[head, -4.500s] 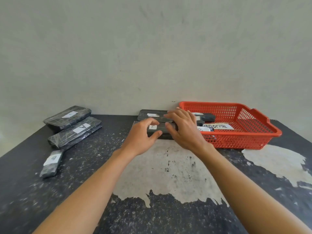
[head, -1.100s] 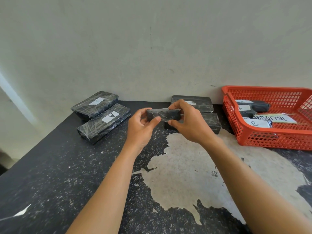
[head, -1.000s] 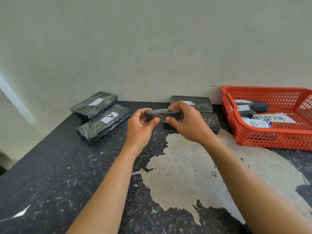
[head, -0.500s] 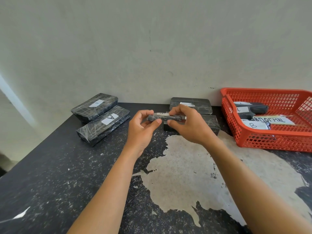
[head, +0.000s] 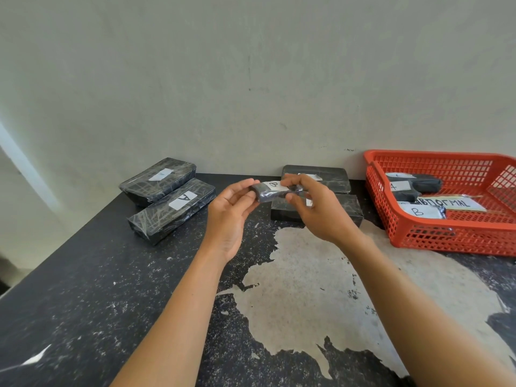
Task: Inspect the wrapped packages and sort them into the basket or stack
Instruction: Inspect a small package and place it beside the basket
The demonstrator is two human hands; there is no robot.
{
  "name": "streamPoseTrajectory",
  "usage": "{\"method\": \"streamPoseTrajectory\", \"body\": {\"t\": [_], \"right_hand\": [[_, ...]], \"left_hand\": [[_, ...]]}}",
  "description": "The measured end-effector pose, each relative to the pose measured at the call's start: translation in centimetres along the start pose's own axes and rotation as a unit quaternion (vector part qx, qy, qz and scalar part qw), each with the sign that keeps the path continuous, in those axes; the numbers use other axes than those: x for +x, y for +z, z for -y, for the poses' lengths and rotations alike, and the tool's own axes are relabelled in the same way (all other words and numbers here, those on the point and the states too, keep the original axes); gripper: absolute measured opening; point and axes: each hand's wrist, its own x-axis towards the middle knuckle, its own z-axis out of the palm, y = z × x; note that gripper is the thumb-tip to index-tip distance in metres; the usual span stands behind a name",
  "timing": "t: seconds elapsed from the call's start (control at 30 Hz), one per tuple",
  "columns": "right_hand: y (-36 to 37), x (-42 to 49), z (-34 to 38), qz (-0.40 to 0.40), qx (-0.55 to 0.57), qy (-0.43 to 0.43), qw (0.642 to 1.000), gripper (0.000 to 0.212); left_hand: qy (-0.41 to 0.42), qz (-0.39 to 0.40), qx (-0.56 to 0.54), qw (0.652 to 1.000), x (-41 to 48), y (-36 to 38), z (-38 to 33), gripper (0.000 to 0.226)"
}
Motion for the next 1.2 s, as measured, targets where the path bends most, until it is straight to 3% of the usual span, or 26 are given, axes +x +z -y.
{"method": "streamPoseTrajectory", "body": {"t": [0.23,0.37,0.5,0.7,0.87,1.03,1.2], "right_hand": [[1.4,-0.3,1.2,-0.082,0.063,0.028,0.994,0.020],[1.9,-0.5,2.1,-0.053,0.122,0.047,0.990,0.023],[1.9,-0.5,2.2,-0.041,0.166,0.043,0.984,0.037],[1.3,-0.4,1.8,-0.042,0.191,0.050,0.979,0.032],[1.0,-0.4,0.9,-0.062,0.181,0.071,0.979,0.041],[0.8,-0.6,0.1,-0.076,0.190,0.080,0.976,0.021],[0.6,-1.0,0.3,-0.046,0.222,0.056,0.972,0.016]], "left_hand": [[0.023,-0.035,0.039,0.998,-0.4,1.0,0.2,0.025],[0.040,-0.061,0.054,0.996,-0.3,0.9,0.5,0.024],[0.043,-0.036,0.003,0.998,-0.3,1.3,0.5,0.026],[0.038,-0.025,-0.006,0.999,-0.4,1.5,0.8,0.032],[0.020,0.023,0.019,0.999,-0.7,1.8,0.6,0.028],[0.035,-0.120,0.260,0.957,-0.3,0.7,0.8,0.022],[-0.031,-0.118,0.216,0.969,0.3,0.0,1.1,0.011]]}}
